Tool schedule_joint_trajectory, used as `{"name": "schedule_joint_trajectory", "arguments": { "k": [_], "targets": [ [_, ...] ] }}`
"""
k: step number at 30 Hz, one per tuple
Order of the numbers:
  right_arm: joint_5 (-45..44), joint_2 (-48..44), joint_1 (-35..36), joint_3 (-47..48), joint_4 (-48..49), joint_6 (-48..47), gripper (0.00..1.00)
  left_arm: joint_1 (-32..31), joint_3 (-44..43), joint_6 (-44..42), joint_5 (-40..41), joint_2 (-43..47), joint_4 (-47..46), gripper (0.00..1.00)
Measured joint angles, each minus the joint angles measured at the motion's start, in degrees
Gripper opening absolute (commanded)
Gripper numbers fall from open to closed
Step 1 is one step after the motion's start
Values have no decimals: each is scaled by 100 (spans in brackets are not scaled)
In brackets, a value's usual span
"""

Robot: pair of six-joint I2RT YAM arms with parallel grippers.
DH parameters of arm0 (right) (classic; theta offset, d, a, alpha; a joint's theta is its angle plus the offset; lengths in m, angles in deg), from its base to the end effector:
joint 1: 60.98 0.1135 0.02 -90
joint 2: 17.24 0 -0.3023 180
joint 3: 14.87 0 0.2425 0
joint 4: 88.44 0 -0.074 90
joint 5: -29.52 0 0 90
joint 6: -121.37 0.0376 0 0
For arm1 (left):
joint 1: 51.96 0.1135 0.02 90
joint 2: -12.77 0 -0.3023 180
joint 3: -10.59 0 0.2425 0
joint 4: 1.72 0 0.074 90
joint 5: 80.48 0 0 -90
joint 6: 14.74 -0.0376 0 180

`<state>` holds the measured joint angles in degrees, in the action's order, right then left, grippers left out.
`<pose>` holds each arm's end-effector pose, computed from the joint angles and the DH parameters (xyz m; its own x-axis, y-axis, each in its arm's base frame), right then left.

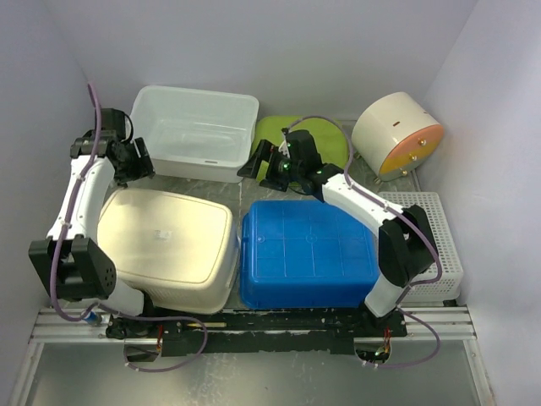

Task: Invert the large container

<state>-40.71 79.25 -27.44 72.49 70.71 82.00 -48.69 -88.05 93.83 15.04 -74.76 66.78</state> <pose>0.3167 0.2252 0.3207 -0.8549 0.3061 -0.4188 -0.1627 0.6083 0.7768 0.3043 0.0210 0.3684 -0.7626 -0.3611 -0.5367 -0.3707 0.9239 -0.0948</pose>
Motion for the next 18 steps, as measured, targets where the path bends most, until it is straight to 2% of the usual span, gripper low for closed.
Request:
{"name": "schedule_joint_trajectory", "arguments": {
  "k": [6, 8, 11, 14, 18],
  "targets": [
    [-109, -24, -245, 4, -181, -90, 100, -142, -485, 249, 234, 269, 393, 80],
    [-144, -76, -286, 4, -254, -181, 97, -577, -905, 284, 422, 238, 380, 79],
    [-70, -238, -313, -28, -295, -339, 93, -1805, -1762, 282, 640, -15, 372, 79],
    [232, -704, -278, -466, -44, -450, 93, -2662, -2341, 269, 616, -415, 330, 79],
    [778, -1510, 173, -1379, 319, -529, 96, -2815, -2347, 264, 450, -791, 306, 79]
  ]
}}
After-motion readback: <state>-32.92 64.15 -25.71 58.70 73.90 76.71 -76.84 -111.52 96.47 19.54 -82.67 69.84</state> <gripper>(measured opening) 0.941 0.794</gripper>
